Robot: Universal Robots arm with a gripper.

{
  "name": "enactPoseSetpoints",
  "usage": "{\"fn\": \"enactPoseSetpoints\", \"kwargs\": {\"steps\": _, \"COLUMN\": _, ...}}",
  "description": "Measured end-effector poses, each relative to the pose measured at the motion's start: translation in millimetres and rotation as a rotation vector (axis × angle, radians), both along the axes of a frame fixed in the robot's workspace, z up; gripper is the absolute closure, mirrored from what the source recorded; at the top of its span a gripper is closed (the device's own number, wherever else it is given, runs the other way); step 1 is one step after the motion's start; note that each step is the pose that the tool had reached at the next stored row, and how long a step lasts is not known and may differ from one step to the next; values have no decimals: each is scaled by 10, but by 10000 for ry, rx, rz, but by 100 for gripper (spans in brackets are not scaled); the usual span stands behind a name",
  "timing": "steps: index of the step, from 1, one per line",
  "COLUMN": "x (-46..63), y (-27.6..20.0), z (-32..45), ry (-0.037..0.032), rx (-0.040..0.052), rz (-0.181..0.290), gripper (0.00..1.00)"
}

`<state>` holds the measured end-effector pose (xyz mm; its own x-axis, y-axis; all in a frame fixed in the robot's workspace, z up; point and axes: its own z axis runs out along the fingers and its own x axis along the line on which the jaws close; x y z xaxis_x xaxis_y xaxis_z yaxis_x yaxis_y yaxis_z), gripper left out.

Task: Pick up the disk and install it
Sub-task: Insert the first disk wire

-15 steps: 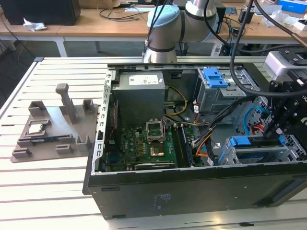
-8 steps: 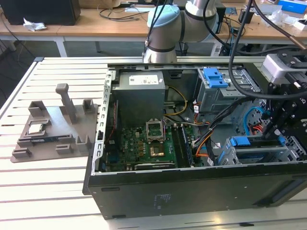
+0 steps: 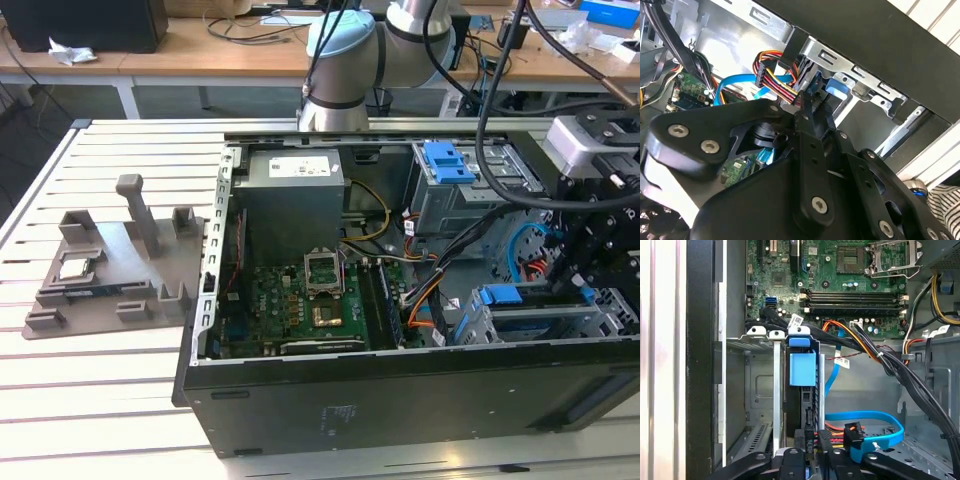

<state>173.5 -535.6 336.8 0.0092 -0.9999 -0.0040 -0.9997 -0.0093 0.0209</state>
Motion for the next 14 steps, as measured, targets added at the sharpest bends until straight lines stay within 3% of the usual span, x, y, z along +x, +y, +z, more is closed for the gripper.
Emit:
{"fn": "enactPoseSetpoints", "kwargs": {"steps": 5, "x": 0, "y": 1, "z": 154, "ry": 0, "rx": -3, "rz": 0, "gripper": 75}}
{"fn": "enactPoseSetpoints", "kwargs": {"steps": 8, "x": 0, "y": 2, "z": 220, "ry": 0, "rx": -4, "rz": -1, "gripper": 84}}
{"fn": "enactPoseSetpoints", "kwargs": {"steps": 9, "x": 0, "y": 3, "z": 275, "ry": 0, "rx": -5, "rz": 0, "gripper": 89}}
{"fn": "enactPoseSetpoints", "kwargs": {"steps": 14, "x": 0, "y": 7, "z": 480, "ry": 0, "rx": -4, "rz": 0, "gripper": 89}}
